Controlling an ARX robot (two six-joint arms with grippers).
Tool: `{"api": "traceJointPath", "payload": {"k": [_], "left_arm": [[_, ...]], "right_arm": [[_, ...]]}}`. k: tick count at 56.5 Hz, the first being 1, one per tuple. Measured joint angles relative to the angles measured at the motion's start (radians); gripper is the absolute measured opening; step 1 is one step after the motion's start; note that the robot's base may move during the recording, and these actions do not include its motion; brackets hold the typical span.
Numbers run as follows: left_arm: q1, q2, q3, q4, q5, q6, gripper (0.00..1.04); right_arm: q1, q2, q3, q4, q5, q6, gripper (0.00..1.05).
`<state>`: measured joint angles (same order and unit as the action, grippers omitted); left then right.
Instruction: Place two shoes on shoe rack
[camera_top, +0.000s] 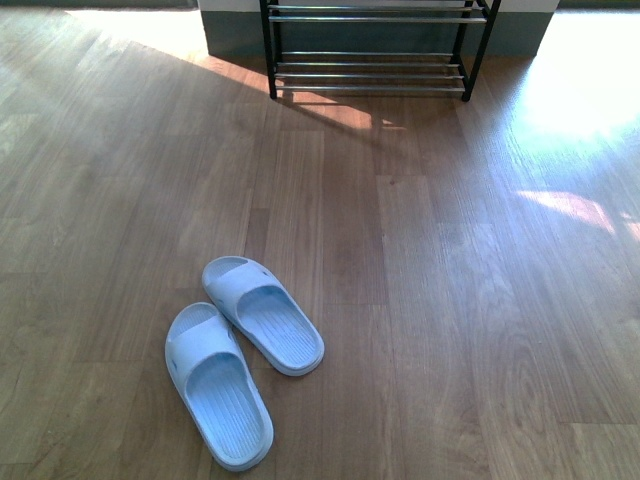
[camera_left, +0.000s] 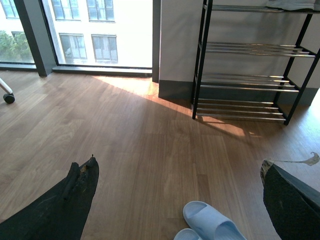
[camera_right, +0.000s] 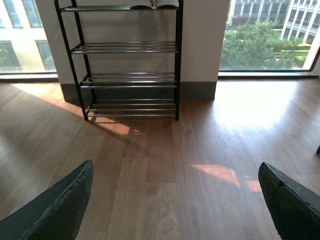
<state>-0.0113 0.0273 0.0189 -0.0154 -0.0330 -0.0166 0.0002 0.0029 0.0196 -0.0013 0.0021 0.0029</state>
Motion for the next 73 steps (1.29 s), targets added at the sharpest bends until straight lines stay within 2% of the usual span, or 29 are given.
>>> {"api": "traceJointPath", "payload": {"k": [1, 3, 4, 6, 11, 15, 22, 30, 35, 38, 43, 58, 69, 73], "left_arm": [[-0.008, 0.010, 0.007, -0.023, -0.035, -0.026, 0.95], [-0.073, 0.085, 0.063, -0.160, -0.213, -0.100, 0.95], [-0.091, 0.113, 0.079, -0.193, -0.257, -0.138, 0.95], [-0.148, 0.234, 0.130, -0.299, -0.417, -0.246, 0.95], [-0.199, 0.470, 0.175, -0.302, -0.539, -0.423, 0.95], [-0.209, 0.711, 0.220, -0.158, -0.501, -0.519, 0.95], [-0.233, 1.041, 0.297, 0.047, -0.468, -0.517, 0.95], [-0.238, 1.592, 0.420, 0.317, -0.436, -0.398, 0.95], [-0.239, 1.815, 0.504, 0.373, -0.413, -0.331, 0.95], [-0.239, 1.946, 0.564, 0.418, -0.436, -0.281, 0.95], [-0.238, 2.093, 0.661, 0.393, -0.394, -0.269, 0.95], [-0.261, 2.473, 0.941, 0.362, -0.362, -0.164, 0.95], [-0.294, 2.629, 1.091, 0.275, -0.288, -0.098, 0.95], [-0.318, 2.672, 1.137, 0.261, -0.301, -0.082, 0.95]], "right_arm": [[0.000, 0.000, 0.000, 0.000, 0.000, 0.000, 0.96], [0.000, 0.000, 0.000, 0.000, 0.000, 0.000, 0.96], [0.000, 0.000, 0.000, 0.000, 0.000, 0.000, 0.96], [0.000, 0.000, 0.000, 0.000, 0.000, 0.000, 0.96], [0.000, 0.000, 0.000, 0.000, -0.002, 0.000, 0.96], [0.000, 0.000, 0.000, 0.000, -0.002, 0.000, 0.96], [0.000, 0.000, 0.000, 0.000, -0.002, 0.000, 0.96], [0.000, 0.000, 0.000, 0.000, -0.002, 0.000, 0.96], [0.000, 0.000, 0.000, 0.000, -0.002, 0.000, 0.96], [0.000, 0.000, 0.000, 0.000, -0.002, 0.000, 0.96], [0.000, 0.000, 0.000, 0.000, -0.002, 0.000, 0.96], [0.000, 0.000, 0.000, 0.000, -0.002, 0.000, 0.96], [0.000, 0.000, 0.000, 0.000, -0.002, 0.000, 0.96], [0.000, 0.000, 0.000, 0.000, -0.002, 0.000, 0.96]]}}
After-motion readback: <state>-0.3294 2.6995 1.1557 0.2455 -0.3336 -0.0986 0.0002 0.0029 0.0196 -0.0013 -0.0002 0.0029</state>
